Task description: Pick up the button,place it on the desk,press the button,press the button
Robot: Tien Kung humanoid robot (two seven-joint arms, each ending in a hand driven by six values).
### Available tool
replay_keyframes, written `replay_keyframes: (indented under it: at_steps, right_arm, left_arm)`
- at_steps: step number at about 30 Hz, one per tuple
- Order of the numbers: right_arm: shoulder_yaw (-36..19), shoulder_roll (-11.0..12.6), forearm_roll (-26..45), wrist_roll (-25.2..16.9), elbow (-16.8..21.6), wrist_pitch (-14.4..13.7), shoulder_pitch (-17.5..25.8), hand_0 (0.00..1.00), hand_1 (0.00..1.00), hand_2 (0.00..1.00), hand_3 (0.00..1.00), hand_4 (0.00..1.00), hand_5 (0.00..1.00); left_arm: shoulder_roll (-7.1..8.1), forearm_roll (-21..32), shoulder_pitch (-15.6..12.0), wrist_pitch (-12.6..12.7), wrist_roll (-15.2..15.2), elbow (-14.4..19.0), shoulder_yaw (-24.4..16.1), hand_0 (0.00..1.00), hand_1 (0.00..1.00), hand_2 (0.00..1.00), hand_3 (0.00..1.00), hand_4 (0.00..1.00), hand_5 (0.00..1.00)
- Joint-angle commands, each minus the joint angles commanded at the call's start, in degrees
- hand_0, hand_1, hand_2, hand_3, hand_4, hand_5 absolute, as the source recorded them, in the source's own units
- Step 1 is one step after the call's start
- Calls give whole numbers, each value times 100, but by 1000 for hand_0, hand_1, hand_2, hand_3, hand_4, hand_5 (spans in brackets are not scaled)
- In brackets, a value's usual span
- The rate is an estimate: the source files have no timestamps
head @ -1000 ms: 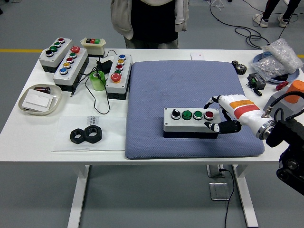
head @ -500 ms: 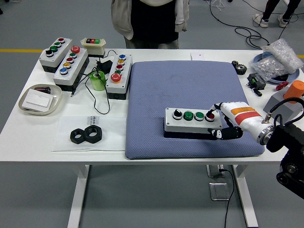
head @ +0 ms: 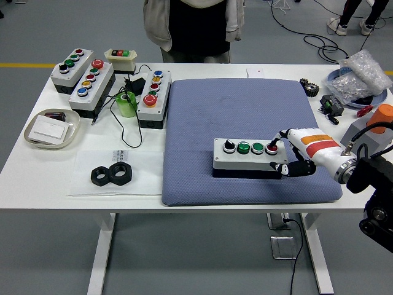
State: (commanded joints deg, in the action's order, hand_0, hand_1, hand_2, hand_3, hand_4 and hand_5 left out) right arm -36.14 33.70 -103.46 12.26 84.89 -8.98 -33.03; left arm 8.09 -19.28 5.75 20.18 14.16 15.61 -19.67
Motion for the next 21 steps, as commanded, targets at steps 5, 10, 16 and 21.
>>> replay_keyframes:
  at_steps: [5,10,16,21]
  right_arm:
    - [16,0,6,4,-17,3,4,77,2,36,641,760,336]
    - [85,11,8,9,-20,10,1,78,2,36,640,762,346]
    - [137,-2,-6,22,4,33,36,79,2,36,639,764,361]
    - [204,-30,-16,41,-13,42,42,79,2,36,639,764,361]
  left_arm:
    - [0,-6,5,0,7,2,0,745,782,854,768,543,998]
    - [0,-11,7,-2,9,0,-5,745,782,855,770,542,998]
    - [0,-27,7,-3,13,-4,-19,747,782,854,768,542,998]
    - [-1,-49,8,-4,23,-6,-34,747,782,854,768,542,998]
